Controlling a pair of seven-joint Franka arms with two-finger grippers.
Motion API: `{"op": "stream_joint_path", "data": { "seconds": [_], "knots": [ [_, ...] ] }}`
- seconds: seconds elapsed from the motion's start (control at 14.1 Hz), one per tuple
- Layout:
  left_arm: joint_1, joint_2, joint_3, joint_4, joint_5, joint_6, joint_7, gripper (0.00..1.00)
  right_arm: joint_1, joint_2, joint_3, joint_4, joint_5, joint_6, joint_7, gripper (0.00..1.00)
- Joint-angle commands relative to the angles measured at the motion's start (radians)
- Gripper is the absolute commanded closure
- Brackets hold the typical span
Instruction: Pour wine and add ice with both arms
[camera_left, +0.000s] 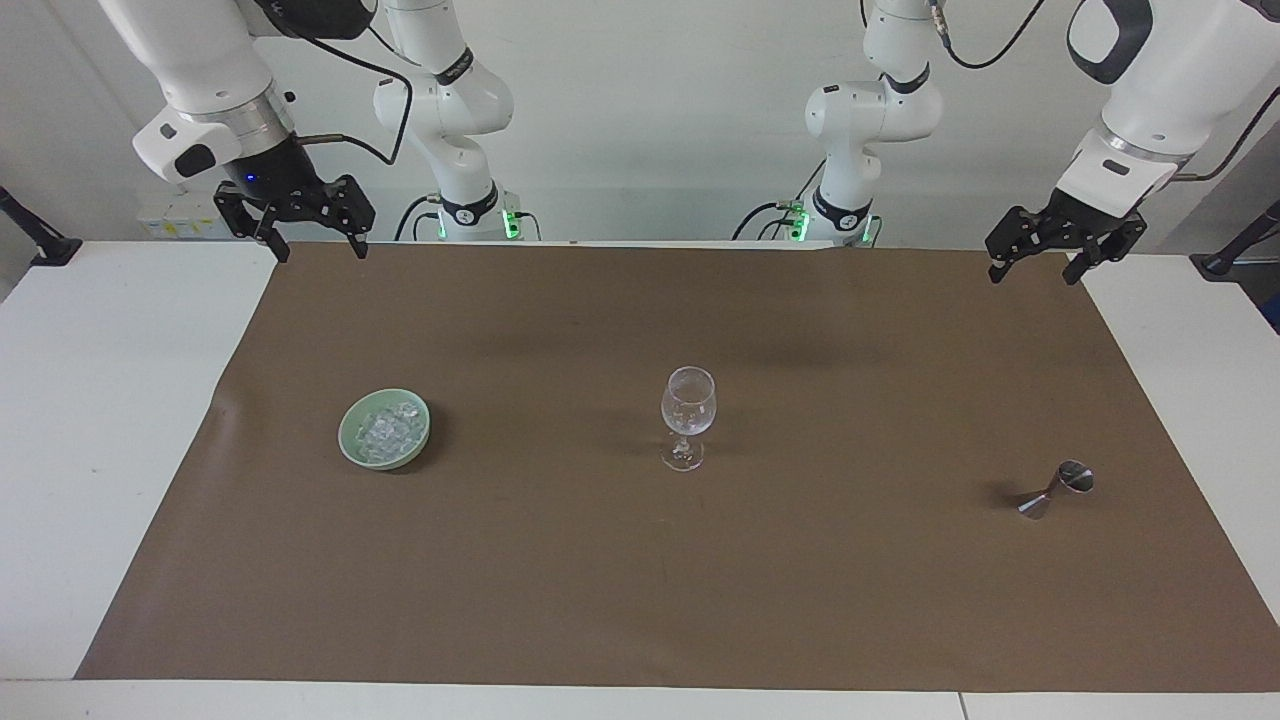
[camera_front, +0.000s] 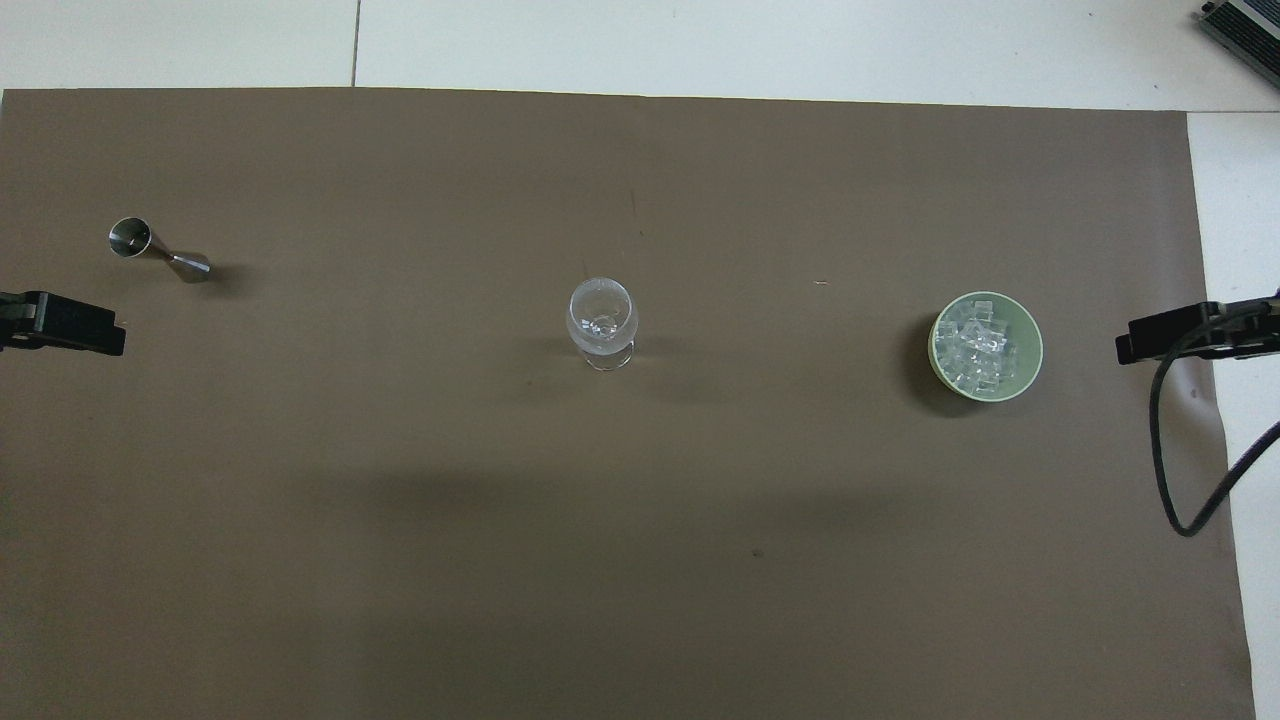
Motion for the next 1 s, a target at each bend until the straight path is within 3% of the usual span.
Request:
{"op": "stream_joint_path", "data": {
  "seconds": [0.0, 0.43, 0.92],
  "knots": [
    [-0.008, -0.022, 0.004, -0.026, 0.018, 0.019, -0.002, 0.00, -0.006, -0.020, 0.002, -0.021, 0.003, -0.004, -0.021, 0.00],
    [0.004, -0.024, 0.016, -0.021, -0.011, 0.016, -0.006, 0.00, -0.006, -0.020, 0.002, -0.022, 0.003, -0.004, -0.021, 0.00],
    [0.131, -0.024, 0.019, -0.027, -0.220, 0.048, -0.190, 0.00, -0.006, -0.020, 0.002, -0.021, 0.003, -0.004, -0.021, 0.00]
  ]
}}
